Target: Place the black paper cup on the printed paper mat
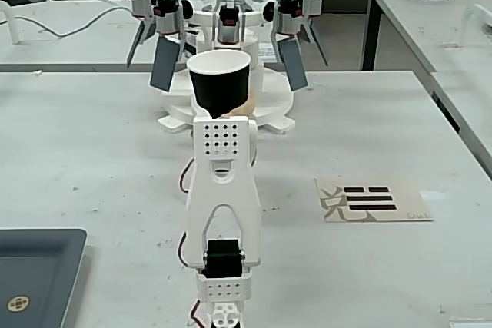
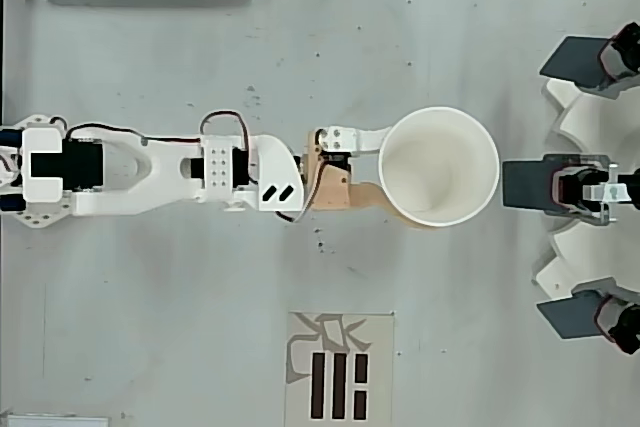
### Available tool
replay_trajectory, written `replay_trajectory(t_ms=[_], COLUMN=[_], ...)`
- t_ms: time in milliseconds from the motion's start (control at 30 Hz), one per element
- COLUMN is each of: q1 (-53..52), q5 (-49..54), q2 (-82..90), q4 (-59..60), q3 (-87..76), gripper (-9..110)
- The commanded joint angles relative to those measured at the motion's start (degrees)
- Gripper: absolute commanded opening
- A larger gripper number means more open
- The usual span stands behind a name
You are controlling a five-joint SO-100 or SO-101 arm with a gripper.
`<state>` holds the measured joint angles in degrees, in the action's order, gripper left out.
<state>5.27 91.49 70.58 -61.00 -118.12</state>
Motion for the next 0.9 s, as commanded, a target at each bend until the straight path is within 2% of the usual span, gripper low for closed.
replay_trajectory(t_ms=[0,867], q1=[-1.5,-1.4], q5=[-1.4,-1.8], q2=[2.5,4.9], q4=[-3.6,-4.0], q3=[-0.7,-3.5], gripper=[5,6])
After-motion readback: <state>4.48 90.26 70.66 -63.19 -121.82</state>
